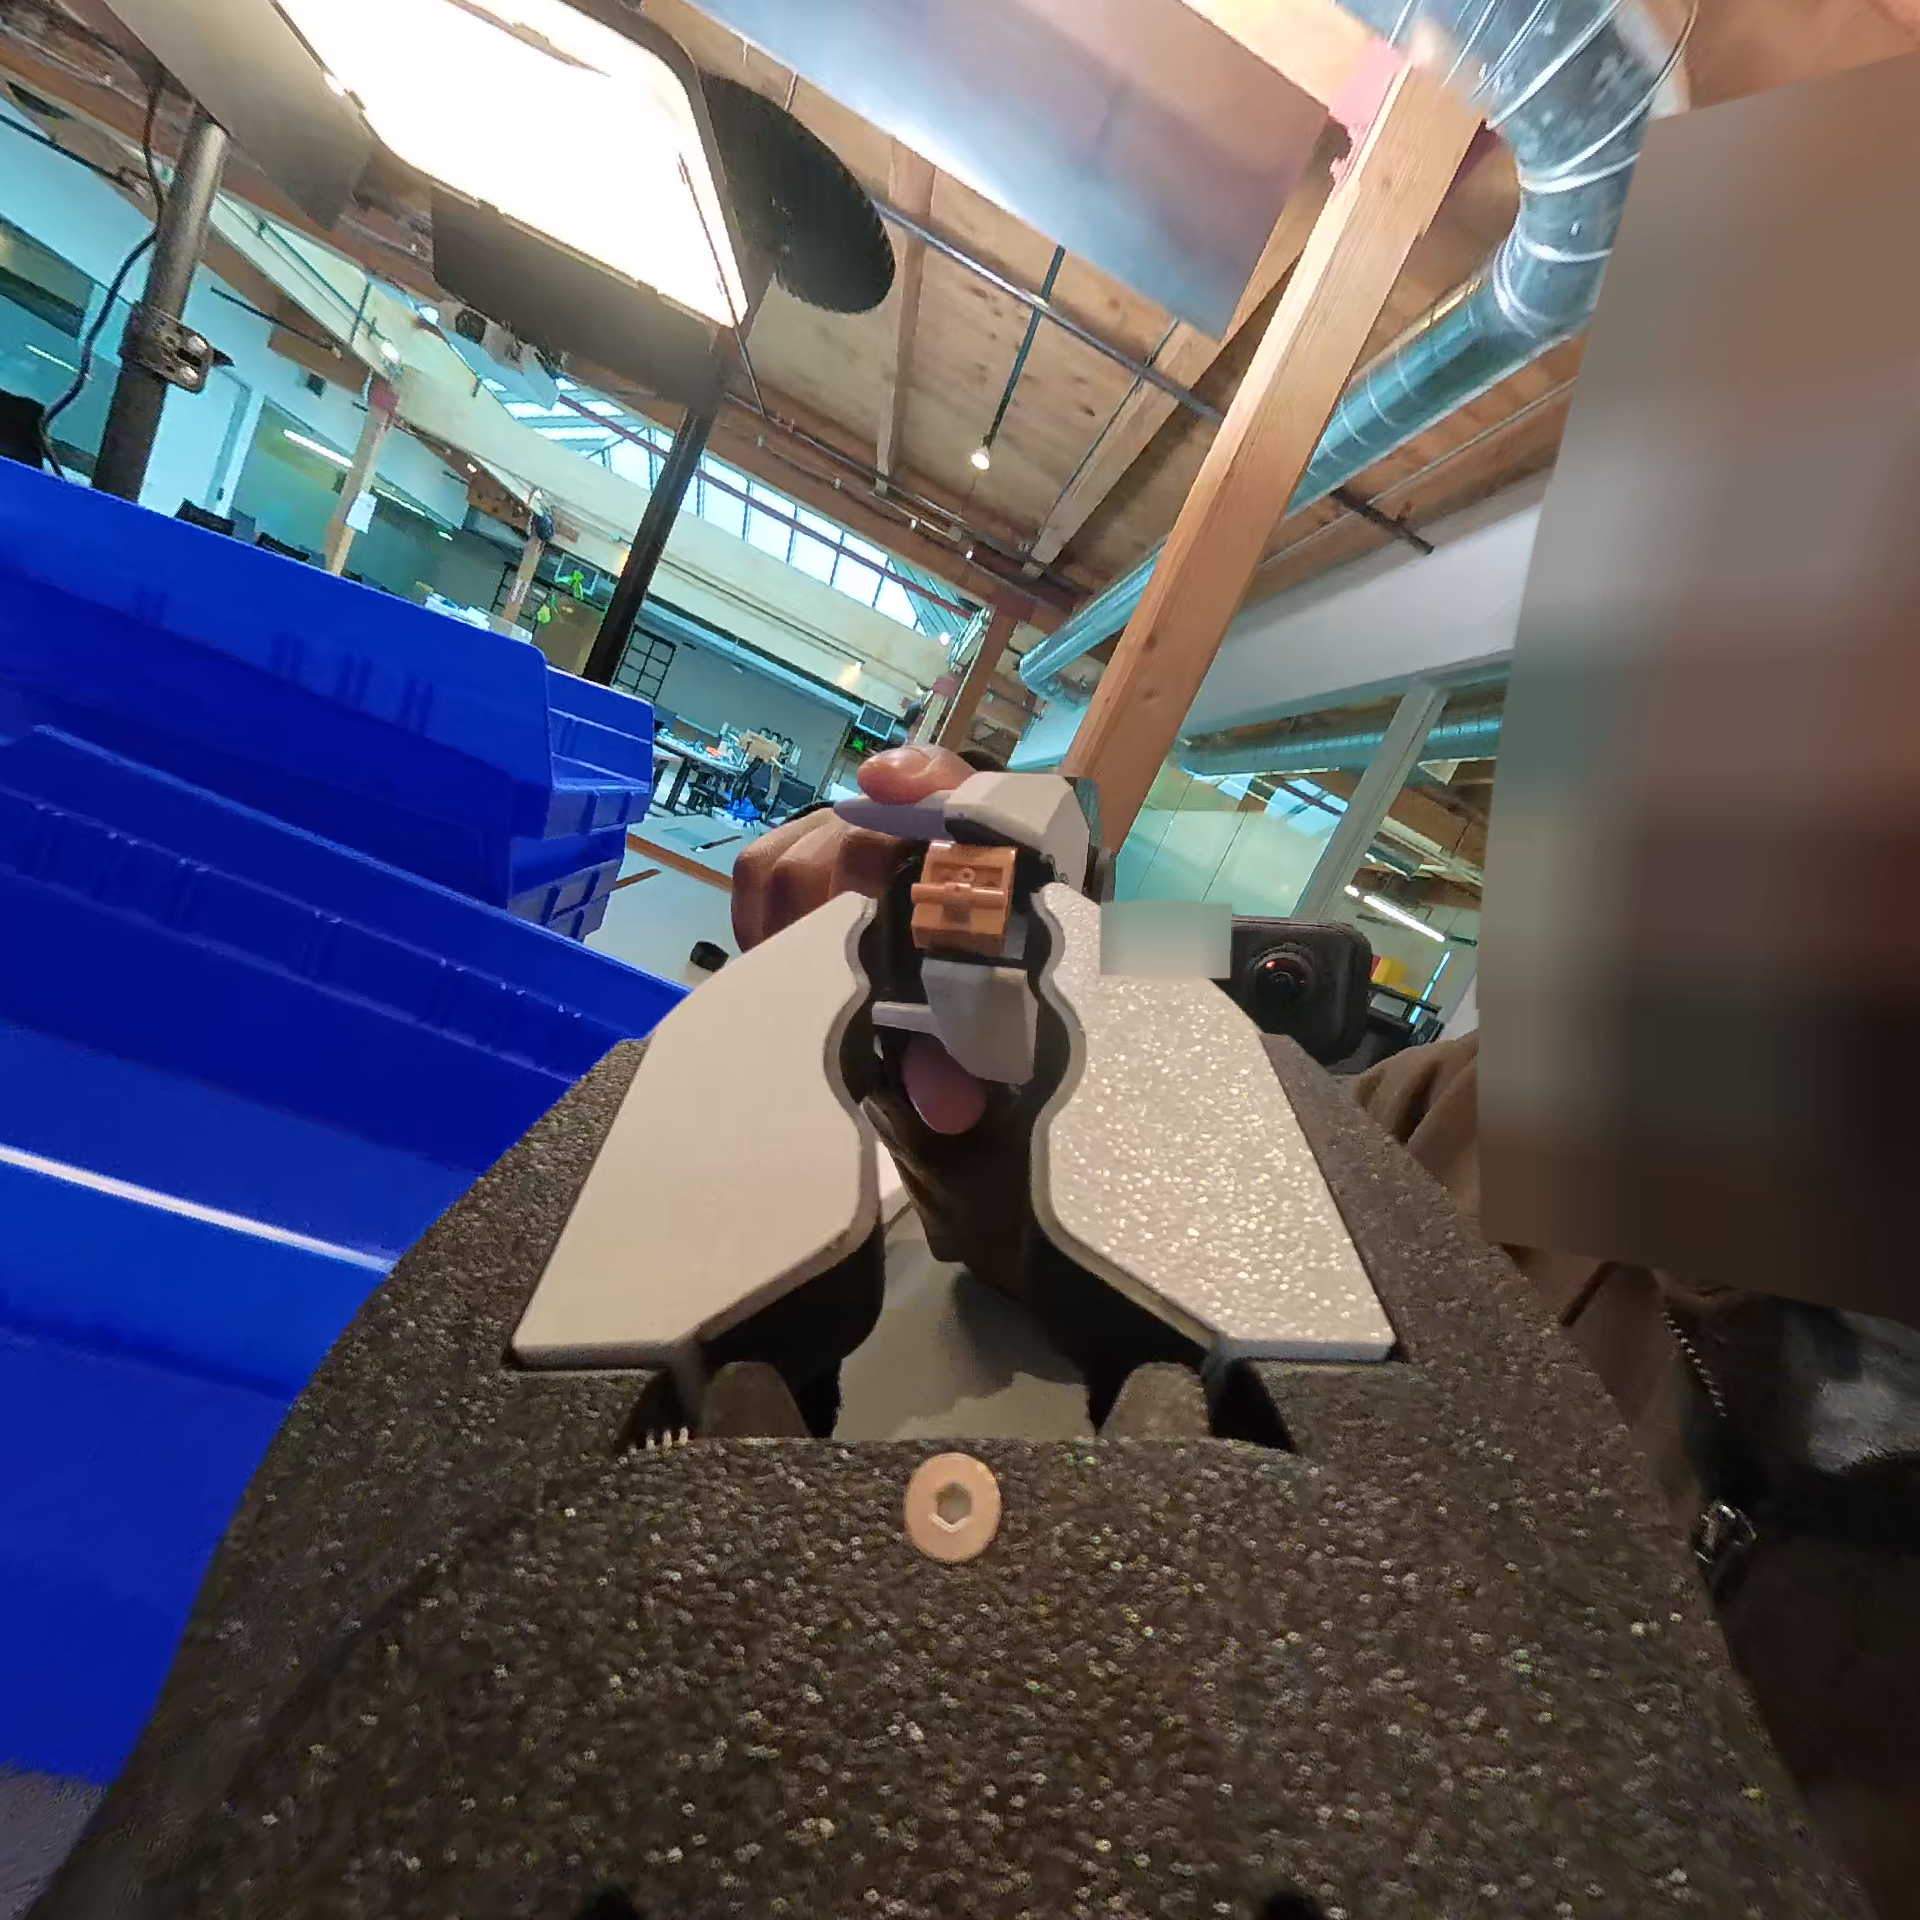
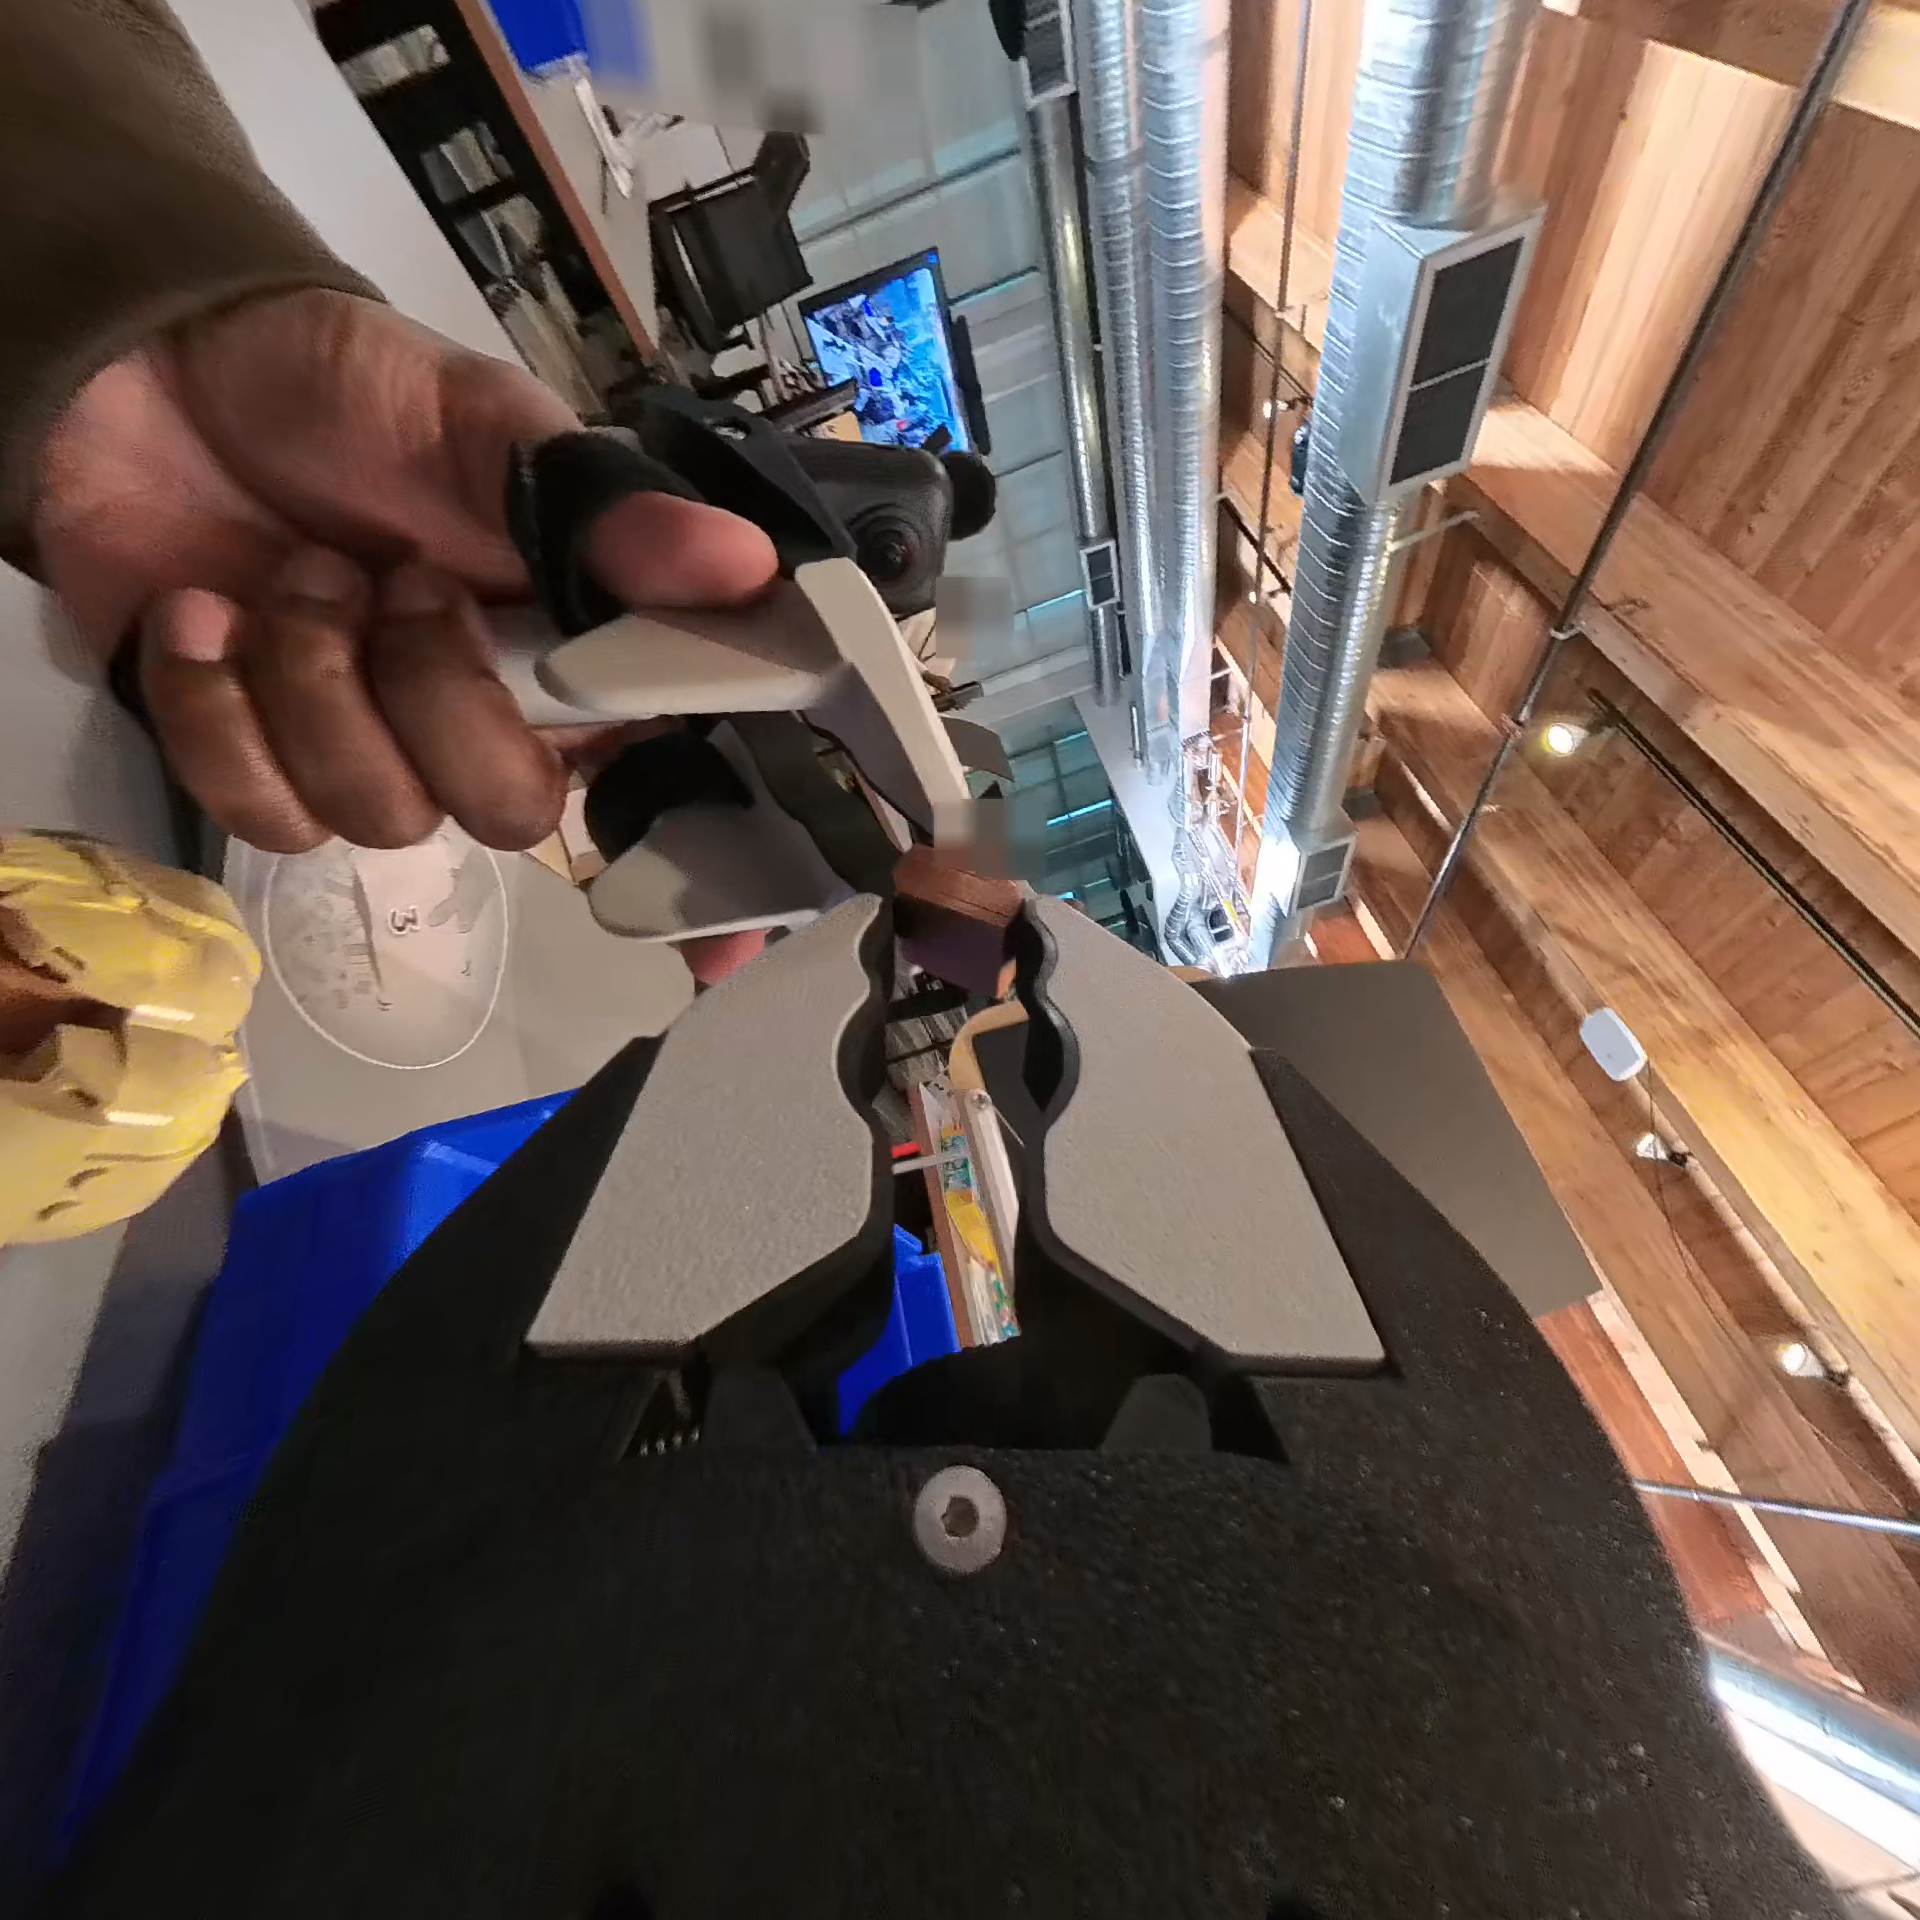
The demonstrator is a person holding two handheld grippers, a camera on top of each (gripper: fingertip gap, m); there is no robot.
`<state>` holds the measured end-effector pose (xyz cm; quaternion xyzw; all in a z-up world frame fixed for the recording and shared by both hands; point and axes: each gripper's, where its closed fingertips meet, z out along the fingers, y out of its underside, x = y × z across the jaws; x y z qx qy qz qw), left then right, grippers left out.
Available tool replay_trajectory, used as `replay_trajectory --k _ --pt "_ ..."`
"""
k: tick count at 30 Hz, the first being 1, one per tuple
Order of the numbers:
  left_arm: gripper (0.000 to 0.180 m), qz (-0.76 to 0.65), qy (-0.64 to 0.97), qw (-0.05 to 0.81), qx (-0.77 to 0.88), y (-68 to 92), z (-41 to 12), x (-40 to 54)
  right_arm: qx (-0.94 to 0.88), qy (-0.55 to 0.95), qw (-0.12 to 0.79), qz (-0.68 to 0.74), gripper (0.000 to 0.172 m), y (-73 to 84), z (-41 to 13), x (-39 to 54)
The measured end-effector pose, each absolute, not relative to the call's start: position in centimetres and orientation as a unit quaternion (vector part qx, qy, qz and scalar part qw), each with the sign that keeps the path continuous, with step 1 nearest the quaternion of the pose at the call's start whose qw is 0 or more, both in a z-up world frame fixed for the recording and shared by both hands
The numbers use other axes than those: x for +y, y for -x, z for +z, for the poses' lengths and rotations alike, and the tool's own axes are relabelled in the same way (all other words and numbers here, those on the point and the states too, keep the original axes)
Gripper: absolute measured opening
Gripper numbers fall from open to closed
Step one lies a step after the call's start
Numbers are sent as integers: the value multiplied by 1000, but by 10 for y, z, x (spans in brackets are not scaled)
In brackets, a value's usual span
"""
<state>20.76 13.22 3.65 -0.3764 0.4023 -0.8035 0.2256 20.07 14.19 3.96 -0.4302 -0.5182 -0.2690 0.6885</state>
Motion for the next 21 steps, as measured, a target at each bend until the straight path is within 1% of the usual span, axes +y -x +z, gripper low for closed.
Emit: replay_trajectory --k 2,5,6,9,11,16,21 --pt "26 -797 379 224 414 -209 34 128 -526 428 685 -268 21 -199 37 141" --pt "17 -788 375 228 432 -209 31 123 -527 425 685 -268 21 -199 38 140" --pt "17 -787 371 231 436 -209 32 122 -527 425 688 -261 21 -199 38 139" --pt "16 -774 363 271 443 -208 35 123 -512 447 700 -219 21 -198 40 138" --pt "16 -762 354 309 445 -205 38 127 -494 471 711 -166 22 -199 43 137" --pt "16 -729 330 400 446 -198 48 134 -440 540 717 41 23 -200 50 130" --pt "17 -695 311 445 471 -197 48 127 -407 561 707 139 27 -195 55 126"
